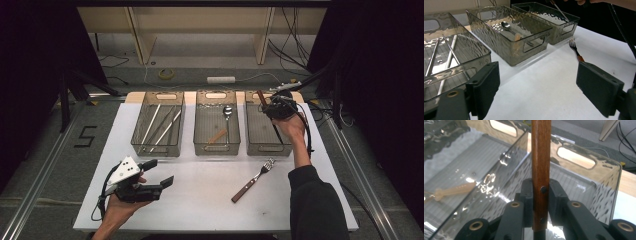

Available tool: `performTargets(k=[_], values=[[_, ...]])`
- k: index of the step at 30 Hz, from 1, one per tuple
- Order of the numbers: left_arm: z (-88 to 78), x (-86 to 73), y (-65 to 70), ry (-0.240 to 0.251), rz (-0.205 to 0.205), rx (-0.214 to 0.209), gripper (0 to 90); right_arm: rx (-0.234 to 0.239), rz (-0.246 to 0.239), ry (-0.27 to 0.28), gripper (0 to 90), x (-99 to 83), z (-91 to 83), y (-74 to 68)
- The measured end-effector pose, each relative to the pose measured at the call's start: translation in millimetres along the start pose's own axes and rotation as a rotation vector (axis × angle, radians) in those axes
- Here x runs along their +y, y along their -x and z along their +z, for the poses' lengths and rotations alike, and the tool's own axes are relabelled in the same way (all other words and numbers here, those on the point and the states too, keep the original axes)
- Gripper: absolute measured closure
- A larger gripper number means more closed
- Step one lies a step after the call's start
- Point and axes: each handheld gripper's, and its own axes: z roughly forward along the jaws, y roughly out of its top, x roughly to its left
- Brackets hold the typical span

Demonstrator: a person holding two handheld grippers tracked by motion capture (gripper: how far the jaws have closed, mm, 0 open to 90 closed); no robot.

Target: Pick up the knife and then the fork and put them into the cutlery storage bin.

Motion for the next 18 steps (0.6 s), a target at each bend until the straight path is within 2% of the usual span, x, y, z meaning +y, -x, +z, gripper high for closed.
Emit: performTargets(k=[10, 18], values=[[0.7, -0.2, 0.2, -0.004, 0.003, 0.000, 18.5, 0.006, 0.006, -0.017, 76.9, -10.6, 6.1, -0.3], [0.8, -0.1, 0.1, -0.005, 0.004, 0.000, 18.4, -0.011, 0.000, -0.059, 76.7, -19.3, 14.8, -0.9]])
